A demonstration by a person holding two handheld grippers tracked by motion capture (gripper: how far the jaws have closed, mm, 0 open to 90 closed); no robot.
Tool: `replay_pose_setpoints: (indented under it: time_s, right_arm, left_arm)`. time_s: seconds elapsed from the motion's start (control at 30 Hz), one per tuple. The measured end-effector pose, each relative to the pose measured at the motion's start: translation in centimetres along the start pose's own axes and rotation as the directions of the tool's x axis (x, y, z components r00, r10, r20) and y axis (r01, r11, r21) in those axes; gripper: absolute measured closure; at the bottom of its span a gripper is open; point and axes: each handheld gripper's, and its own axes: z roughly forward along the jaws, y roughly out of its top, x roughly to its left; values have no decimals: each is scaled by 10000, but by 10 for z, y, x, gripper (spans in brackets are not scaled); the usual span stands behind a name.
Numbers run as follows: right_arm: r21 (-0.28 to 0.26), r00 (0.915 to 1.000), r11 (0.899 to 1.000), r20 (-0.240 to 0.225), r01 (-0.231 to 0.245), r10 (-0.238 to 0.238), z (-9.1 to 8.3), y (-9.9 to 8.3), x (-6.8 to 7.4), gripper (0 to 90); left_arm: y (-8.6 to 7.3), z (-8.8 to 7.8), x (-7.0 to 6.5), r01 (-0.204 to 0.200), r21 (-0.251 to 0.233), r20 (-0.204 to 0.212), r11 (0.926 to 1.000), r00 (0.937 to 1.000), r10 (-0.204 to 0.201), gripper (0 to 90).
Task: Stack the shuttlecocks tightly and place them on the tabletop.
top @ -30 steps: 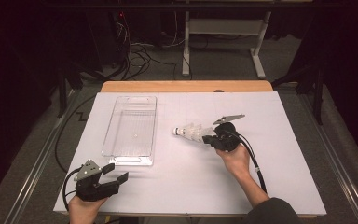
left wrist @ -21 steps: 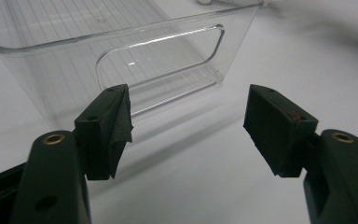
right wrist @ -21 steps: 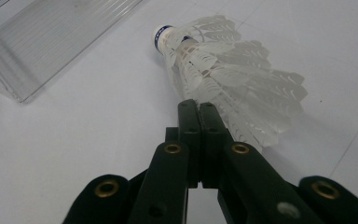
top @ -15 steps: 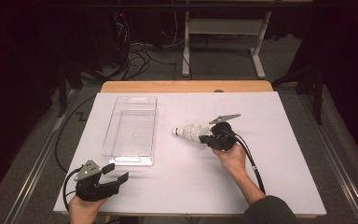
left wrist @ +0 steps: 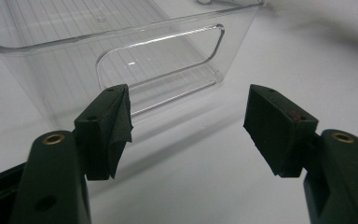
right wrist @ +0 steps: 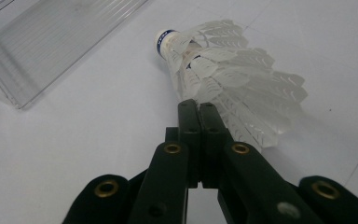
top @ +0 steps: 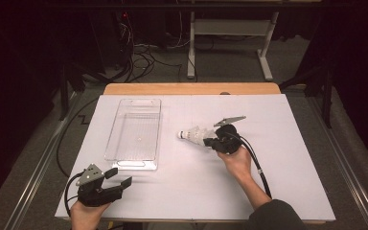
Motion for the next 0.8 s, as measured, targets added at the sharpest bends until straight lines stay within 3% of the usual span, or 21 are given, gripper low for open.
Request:
replay_pose_setpoints:
  time_s: [0.57,0.8]
  right_arm:
    - [8,9999,10000,60,-97,97,1,1,-2,897]
    - [-143,9999,9999,138,-88,90,0,1,0,812]
  left_arm:
    - [0,0,1,-13,-24,-8,10000,10000,13,327]
    - [0,0,1,25,-45,4,10000,10000,-25,325]
